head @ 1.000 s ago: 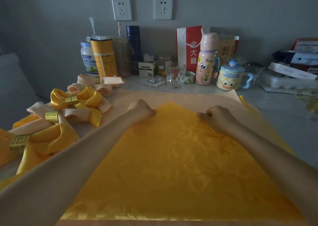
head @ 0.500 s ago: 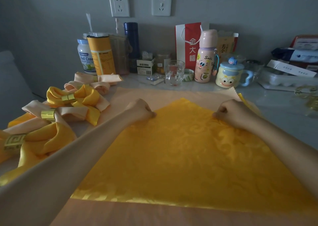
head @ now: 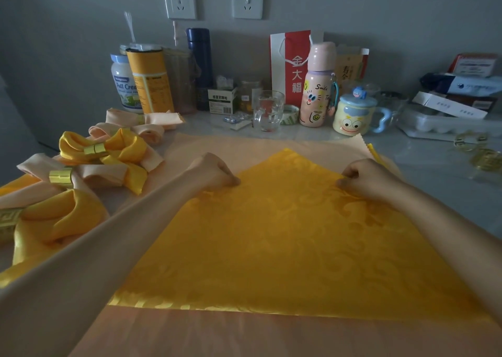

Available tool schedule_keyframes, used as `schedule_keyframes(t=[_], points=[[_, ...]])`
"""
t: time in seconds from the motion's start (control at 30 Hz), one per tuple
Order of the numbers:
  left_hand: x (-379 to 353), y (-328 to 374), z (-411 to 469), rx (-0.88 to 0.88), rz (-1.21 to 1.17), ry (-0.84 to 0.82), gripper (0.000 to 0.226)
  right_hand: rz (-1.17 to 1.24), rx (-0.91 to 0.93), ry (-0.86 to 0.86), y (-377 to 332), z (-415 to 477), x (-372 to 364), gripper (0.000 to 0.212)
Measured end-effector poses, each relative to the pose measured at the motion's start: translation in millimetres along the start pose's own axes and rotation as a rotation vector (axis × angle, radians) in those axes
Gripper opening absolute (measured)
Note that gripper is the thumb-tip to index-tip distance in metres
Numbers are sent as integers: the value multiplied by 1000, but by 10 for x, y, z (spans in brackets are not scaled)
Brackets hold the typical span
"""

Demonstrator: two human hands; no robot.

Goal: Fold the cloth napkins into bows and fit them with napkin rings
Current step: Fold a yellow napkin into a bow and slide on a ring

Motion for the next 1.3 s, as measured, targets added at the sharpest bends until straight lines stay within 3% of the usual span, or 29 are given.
schedule_keyframes(t=[0.1,0.2,0.27,0.37,0.43,0.53,0.6,0.77,0.97,1.07,1.1,1.2,1.27,1.3], points=[[13,49,-41,-31,67,64,19,-15,0,59,4,7,0,18],[13,342,-266,-171,472,136,31,-276,48,297,-93,-189,65,38],[-136,599,-556,-322,584,123,41,-277,203,369,-243,-535,47,45],[-417,899,-1214,-553,515,104,50,-67,457,153,-444,-1253,-170,43],[-617,924,-1536,-647,537,73,48,-103,547,5,-469,-1576,-404,52],[-666,755,-1664,-509,593,3,47,-277,550,-85,-391,-1675,-676,104],[-678,636,-1649,-429,540,-55,50,-313,512,-83,-336,-1600,-721,116],[-435,108,-1819,-242,564,-168,53,-359,519,-93,-359,-1638,-762,117],[85,-525,-2118,-67,551,-210,56,-359,533,-96,-423,-1718,-767,93],[164,-491,-2129,21,458,-162,58,-367,524,-121,-413,-1734,-830,105],[184,-371,-2100,6,442,-99,59,-360,519,-122,-439,-1755,-812,108],[89,279,-1956,-213,401,67,53,-394,544,52,-597,-1831,-700,75],[-140,663,-1860,-345,379,57,49,-346,581,179,-736,-1938,-597,87],[-290,790,-1817,-384,393,19,49,-325,571,154,-712,-1959,-623,92]])
Point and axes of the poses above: each hand's wrist, its own z-axis towards the middle knuckle, its own x-axis out of the back of the hand, y = z × x, the point moved 8 cm from there along z, towards the middle knuckle, and after that the axes turned 15 degrees about -x, right-handed, at the moved point
